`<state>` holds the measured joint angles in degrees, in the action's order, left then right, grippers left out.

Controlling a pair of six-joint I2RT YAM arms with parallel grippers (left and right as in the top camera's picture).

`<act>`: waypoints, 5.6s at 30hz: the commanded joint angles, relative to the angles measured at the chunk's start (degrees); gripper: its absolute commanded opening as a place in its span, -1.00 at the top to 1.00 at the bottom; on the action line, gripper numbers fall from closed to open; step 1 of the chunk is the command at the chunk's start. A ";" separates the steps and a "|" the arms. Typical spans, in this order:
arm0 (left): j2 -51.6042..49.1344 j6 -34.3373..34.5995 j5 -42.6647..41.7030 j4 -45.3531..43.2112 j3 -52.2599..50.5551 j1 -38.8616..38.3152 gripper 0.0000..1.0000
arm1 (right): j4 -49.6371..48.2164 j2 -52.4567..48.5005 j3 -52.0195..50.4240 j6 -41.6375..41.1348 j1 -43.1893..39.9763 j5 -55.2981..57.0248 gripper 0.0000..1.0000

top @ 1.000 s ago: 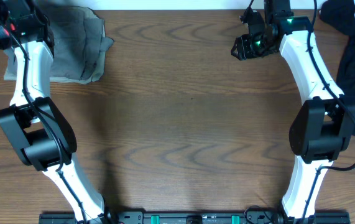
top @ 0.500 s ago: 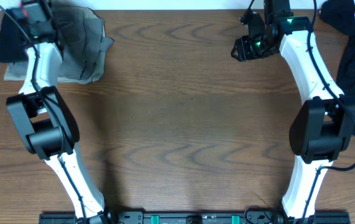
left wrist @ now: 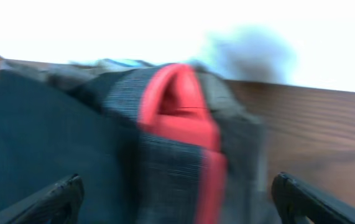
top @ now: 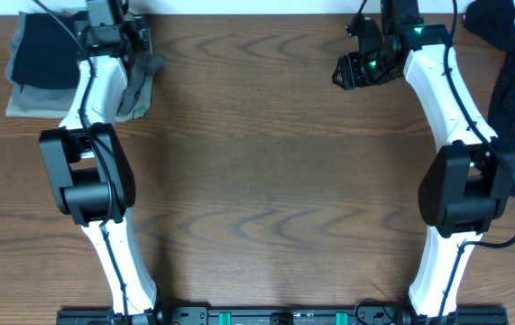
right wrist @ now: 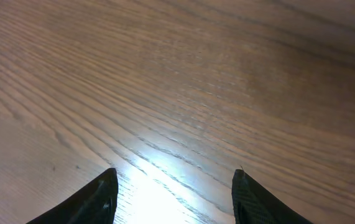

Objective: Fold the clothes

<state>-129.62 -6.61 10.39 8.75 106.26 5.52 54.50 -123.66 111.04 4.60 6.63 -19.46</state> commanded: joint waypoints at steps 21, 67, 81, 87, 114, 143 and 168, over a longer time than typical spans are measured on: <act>22.21 1.60 -4.72 22.69 0.87 -3.76 -0.96 | -10.32 1.57 1.31 10.43 0.63 7.72 -0.49; 28.17 1.57 -23.06 41.79 0.85 -7.37 -0.96 | 12.83 32.72 2.73 23.61 0.42 25.70 -0.99; 28.17 1.57 -23.06 41.79 0.85 -7.37 -0.96 | 15.37 37.03 -7.85 23.52 0.39 25.38 -0.98; 28.17 1.57 -23.06 41.79 0.85 -7.37 -0.96 | -0.72 47.34 -28.96 23.28 -0.20 19.08 -0.99; 28.17 1.57 -23.04 41.79 0.85 -7.37 -0.96 | -75.03 82.38 -104.80 6.51 -2.27 9.77 -0.99; 28.15 1.57 -23.04 41.79 0.85 -7.37 -0.96 | -57.53 106.36 -110.75 6.78 -2.49 13.22 -0.98; 28.15 1.57 -23.04 41.79 0.85 -7.37 -0.96 | -51.01 123.38 -110.75 6.58 -2.45 12.57 -0.98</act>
<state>-101.16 -5.76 -12.08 50.57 107.04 -1.83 3.27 -0.82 0.40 12.08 4.62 -6.85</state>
